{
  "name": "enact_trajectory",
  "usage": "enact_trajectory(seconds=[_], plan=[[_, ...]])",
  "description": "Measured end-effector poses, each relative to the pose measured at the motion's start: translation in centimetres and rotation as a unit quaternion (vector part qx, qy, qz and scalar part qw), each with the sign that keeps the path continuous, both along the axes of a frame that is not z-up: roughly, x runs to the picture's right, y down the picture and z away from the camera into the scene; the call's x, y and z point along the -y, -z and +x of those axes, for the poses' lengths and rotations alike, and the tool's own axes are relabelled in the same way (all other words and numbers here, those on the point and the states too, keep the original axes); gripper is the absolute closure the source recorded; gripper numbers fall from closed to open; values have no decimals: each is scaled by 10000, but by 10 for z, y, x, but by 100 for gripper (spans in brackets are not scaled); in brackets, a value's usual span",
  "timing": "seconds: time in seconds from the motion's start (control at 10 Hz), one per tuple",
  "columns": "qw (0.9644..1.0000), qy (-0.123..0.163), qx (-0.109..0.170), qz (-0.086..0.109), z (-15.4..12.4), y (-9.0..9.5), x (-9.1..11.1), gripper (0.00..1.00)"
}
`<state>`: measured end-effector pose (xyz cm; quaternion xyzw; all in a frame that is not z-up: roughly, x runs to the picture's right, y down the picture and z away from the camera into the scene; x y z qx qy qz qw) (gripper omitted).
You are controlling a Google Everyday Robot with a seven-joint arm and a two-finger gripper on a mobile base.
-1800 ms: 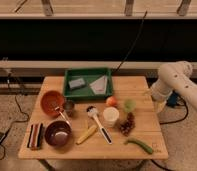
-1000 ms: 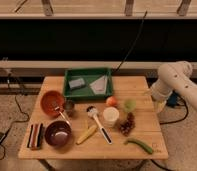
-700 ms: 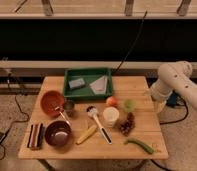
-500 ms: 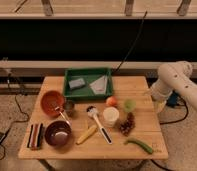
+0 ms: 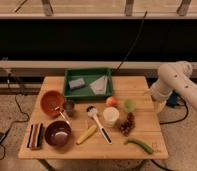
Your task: Place apple in table surface
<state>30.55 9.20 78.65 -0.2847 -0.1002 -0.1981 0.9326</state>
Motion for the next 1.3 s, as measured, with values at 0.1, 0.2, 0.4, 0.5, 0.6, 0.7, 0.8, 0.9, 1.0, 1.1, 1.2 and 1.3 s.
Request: enact_trajectory(seconds=[0.1,0.2,0.4,0.5,0.6,0.7,0.8,0.9,1.0,1.1,1.2,1.3], plan=[[10000,0,0,0,0,0,0,28],[10000,0,0,0,0,0,0,28],[10000,42,-23,72,1,0,1,28],[9997,149,19,173,-1,1,6,28],[9984,456,196,272,-10,2,16,28],[9956,770,397,351,-24,2,23,28],[9902,1143,682,429,-45,2,30,28],[9822,1535,960,505,-64,2,35,28],[9694,2003,1295,580,-83,1,40,28],[9551,2412,1610,616,-100,-1,43,28],[9438,2705,1791,639,-109,-2,45,28],[9259,3084,2082,657,-127,-4,45,28]])
